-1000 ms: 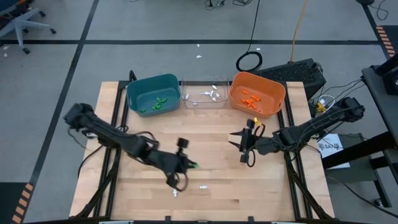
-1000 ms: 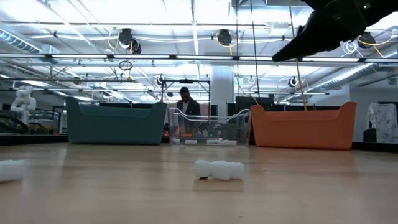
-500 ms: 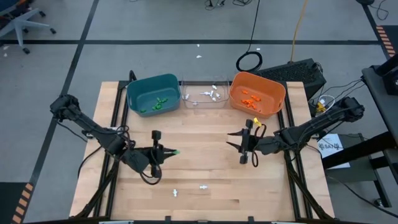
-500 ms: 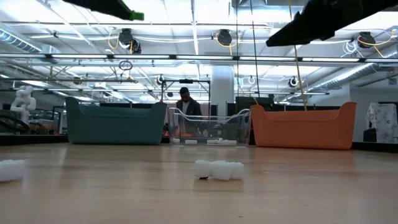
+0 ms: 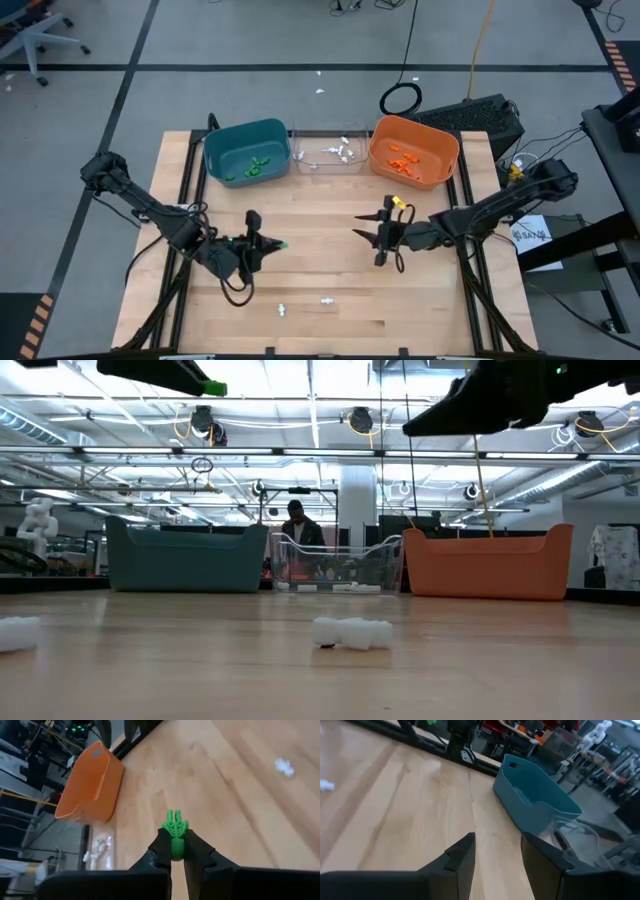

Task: Sort Halloween decoration
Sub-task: Put the green skeleton toy into the blue bin

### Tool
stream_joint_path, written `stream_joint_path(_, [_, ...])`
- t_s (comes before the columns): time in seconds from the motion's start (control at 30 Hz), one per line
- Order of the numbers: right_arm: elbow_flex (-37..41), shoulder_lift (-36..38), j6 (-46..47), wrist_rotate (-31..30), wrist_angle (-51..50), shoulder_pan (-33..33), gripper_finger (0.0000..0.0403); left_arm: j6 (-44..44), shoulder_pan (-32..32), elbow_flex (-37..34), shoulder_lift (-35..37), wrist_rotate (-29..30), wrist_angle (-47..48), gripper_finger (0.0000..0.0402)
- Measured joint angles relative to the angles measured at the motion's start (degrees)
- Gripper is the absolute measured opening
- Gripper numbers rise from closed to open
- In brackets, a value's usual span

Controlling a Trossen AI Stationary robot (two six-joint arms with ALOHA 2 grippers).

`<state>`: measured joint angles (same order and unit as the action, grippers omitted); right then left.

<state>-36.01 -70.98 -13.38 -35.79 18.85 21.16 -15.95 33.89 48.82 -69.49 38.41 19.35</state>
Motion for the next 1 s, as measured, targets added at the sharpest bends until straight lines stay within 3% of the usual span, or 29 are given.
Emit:
stream_joint_path(0.37, [0.0,-5.6,-4.8,0.0,4.3,-2.5,0.0141,-4.5,0.0,0.0,0.0,0.7,1.1,0.0013])
stream_joint_path(1.0, [0.0,-6.5,-3.9,0.1,5.0,-2.9,0.0141,-2.7,-0.1,0.0,0.0,1.9,0.4,0.0013])
